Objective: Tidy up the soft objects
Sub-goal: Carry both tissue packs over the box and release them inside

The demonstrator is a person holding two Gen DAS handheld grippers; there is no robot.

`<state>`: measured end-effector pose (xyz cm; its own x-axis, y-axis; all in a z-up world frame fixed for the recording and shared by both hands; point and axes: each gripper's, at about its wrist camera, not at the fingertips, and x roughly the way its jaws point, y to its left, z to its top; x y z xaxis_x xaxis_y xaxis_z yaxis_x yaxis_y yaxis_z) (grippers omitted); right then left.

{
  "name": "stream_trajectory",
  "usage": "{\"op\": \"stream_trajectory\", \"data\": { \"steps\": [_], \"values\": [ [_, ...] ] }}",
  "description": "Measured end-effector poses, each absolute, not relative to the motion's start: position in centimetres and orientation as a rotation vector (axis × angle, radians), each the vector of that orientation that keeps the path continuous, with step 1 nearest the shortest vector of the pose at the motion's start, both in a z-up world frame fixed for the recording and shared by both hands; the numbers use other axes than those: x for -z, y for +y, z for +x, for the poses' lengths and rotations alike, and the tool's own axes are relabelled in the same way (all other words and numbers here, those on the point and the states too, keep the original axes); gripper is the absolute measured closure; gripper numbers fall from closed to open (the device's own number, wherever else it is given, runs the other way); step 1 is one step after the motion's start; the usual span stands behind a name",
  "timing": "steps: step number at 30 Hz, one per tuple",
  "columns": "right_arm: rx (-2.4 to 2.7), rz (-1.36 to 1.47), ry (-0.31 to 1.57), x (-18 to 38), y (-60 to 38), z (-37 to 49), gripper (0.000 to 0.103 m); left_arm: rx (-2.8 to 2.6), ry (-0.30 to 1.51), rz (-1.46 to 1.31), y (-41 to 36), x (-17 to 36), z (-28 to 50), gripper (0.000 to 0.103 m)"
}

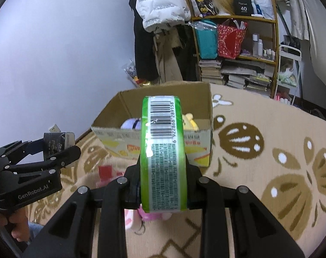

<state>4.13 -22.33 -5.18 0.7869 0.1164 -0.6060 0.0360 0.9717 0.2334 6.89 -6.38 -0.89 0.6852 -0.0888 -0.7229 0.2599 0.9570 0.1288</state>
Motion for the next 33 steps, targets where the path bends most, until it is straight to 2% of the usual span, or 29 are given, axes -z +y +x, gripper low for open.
{"op": "stream_trajectory", "data": {
  "steps": [5,15,33],
  "values": [
    [-0.049,0.224,0.609,4.0,-22.4,4.9,0.073,0.186,0.723,0.258,-6.9,-0.4,7.9,0.036],
    [-0.094,0.256,0.522,3.6,-23.3,6.4,0.073,0.15,0.694,0.235,-6.7,-0.8,11.7,0.036],
    [-0.095,0.202,0.553,5.1,-23.8,10.8,0.073,0.16,0.692,0.224,-6.9,0.6,16.6,0.036]
  ]
}}
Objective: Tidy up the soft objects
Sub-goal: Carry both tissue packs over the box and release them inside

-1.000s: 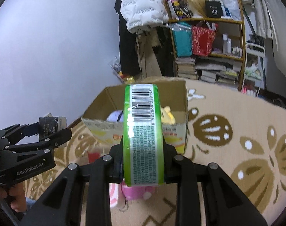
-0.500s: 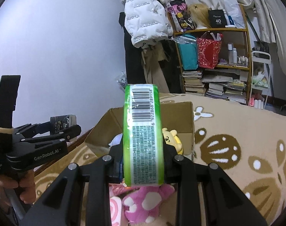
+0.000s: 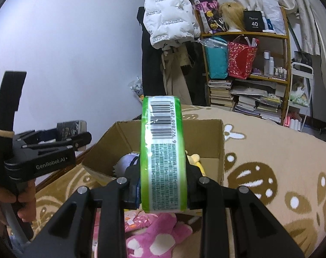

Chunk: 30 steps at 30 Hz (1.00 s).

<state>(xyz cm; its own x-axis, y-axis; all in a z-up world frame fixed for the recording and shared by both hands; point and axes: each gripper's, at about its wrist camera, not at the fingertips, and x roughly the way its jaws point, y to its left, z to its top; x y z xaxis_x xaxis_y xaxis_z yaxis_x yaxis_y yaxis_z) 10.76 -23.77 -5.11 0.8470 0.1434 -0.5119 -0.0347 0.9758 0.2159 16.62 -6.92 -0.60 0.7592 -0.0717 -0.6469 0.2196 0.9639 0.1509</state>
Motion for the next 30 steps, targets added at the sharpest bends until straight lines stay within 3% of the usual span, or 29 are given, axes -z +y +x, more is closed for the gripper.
{"op": "stream_trajectory", "data": {
  "steps": [18,21,24,28,30],
  "values": [
    [-0.078,0.196,0.623,6.2,-24.1,12.7,0.069,0.176,0.706,0.289,-8.8,2.4,17.8,0.032],
    [-0.075,0.201,0.623,6.0,-24.4,12.9,0.053,0.166,0.71,0.295,-8.6,2.5,17.9,0.028],
    [-0.064,0.208,0.614,5.8,-24.6,12.6,0.045,0.16,0.708,0.273,-8.2,2.2,17.9,0.018],
    [-0.049,0.221,0.602,5.5,-24.9,12.1,0.021,0.146,0.702,0.246,-7.6,1.6,17.8,0.003],
    [-0.039,0.231,0.592,5.2,-25.1,11.8,0.015,0.141,0.689,0.23,-7.3,1.3,17.5,0.003]
  ]
}}
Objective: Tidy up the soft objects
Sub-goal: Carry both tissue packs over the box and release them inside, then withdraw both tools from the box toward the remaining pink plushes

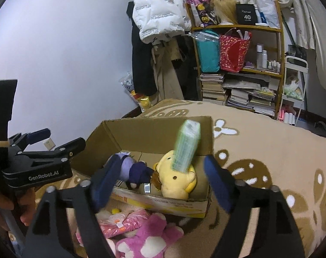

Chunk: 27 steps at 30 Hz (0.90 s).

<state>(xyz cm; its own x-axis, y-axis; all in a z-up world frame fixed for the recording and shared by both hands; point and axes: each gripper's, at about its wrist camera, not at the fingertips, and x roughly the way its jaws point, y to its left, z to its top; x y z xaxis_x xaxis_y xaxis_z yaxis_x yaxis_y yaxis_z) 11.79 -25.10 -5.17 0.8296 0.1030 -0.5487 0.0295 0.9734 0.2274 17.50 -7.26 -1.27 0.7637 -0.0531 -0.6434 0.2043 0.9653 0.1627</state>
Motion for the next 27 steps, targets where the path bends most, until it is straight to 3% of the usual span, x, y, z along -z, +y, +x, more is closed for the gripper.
{"op": "stream_trajectory", "data": {
  "steps": [8,27],
  "values": [
    [-0.011,0.255,0.587,4.2,-25.8,10.4,0.0,0.13,0.678,0.2,-6.5,0.0,16.4,0.0],
    [-0.005,0.271,0.569,0.8,-25.2,5.4,0.0,0.143,0.681,0.211,-4.3,-3.4,10.1,0.0]
  ]
}}
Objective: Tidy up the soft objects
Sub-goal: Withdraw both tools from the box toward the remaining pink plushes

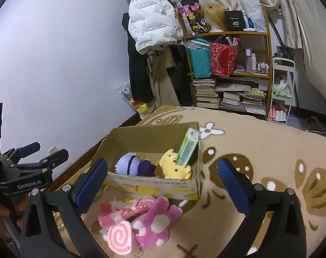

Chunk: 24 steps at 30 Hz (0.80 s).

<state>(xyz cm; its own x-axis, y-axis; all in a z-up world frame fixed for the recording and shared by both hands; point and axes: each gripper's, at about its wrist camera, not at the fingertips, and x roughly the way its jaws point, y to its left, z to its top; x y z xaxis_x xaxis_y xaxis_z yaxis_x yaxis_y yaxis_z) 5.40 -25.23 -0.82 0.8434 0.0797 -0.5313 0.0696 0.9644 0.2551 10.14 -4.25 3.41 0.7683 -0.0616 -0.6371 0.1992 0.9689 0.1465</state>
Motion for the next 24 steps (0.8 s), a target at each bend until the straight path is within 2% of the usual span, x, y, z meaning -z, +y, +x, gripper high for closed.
{"op": "stream_trajectory", "data": {
  "steps": [10,24],
  "values": [
    [-0.024,0.305,0.598,2.1,-24.1,2.9,0.0,0.142,0.721,0.192,-3.4,-2.9,7.0,0.0],
    [-0.021,0.322,0.694,7.2,-23.3,3.2,0.0,0.16,0.782,0.188,-3.3,0.2,6.2,0.001]
  ]
}}
